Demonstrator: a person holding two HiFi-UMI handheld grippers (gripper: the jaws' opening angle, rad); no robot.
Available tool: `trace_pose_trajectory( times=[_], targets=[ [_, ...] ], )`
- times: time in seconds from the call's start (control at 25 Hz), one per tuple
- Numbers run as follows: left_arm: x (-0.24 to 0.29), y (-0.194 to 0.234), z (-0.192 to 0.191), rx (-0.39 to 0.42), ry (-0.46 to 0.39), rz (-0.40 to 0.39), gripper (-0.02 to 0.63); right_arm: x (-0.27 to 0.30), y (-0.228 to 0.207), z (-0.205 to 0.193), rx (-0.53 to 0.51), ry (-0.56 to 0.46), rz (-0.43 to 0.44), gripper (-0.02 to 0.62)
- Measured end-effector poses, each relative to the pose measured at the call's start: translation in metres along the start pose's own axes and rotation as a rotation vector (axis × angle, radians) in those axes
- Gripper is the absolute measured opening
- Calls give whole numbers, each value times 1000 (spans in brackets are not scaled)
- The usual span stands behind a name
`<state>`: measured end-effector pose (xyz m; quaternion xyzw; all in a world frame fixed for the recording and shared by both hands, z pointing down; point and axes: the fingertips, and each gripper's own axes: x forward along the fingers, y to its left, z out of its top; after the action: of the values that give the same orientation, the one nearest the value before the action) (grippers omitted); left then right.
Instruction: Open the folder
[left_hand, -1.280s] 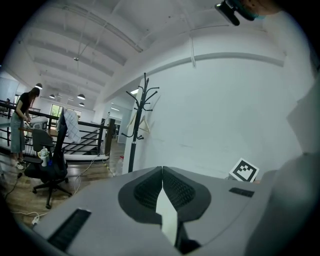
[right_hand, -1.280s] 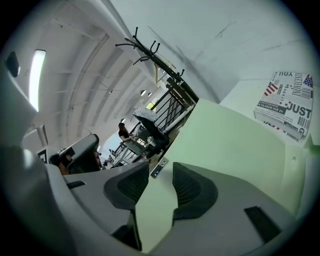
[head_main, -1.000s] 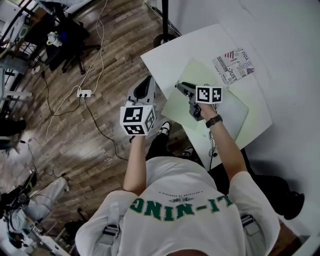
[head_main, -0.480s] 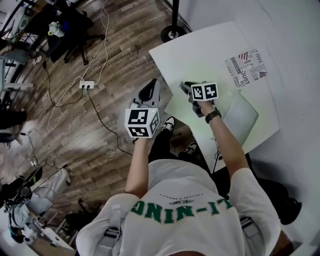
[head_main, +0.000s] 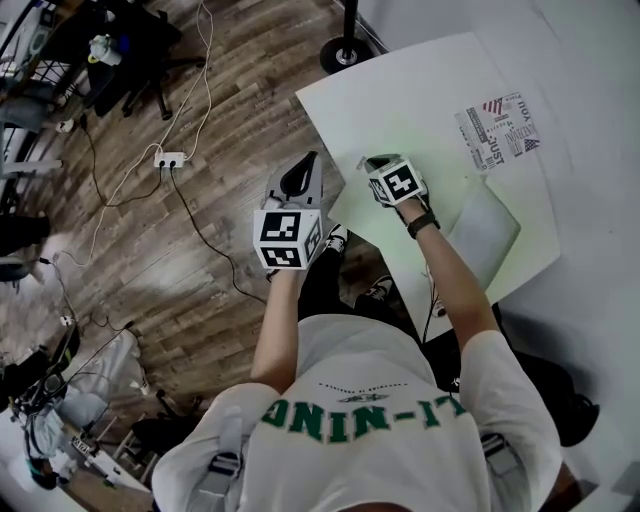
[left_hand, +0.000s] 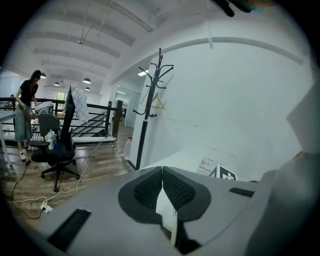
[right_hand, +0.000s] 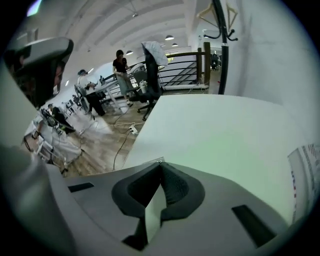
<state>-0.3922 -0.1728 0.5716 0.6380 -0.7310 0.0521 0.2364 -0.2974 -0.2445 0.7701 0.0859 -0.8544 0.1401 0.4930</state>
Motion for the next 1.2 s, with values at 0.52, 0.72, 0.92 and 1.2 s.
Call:
trace_pose_trajectory(
  times=[0.52,0.72,0.92,1.2],
  targets=[
    [0,-17,4,45,11,-17,17,-27,10,10,-44,-70,-42,18],
    [2,-46,15,85,-4,-49,17,-74,7,19,-31,-175,-68,18],
    [3,-84,30,131,-30,-103,17,-138,-3,21,-1,-292,-135,18],
    [5,-158,51,199,-69,-198,17,-240,-29,-5,183,-487,-201,17]
  ],
)
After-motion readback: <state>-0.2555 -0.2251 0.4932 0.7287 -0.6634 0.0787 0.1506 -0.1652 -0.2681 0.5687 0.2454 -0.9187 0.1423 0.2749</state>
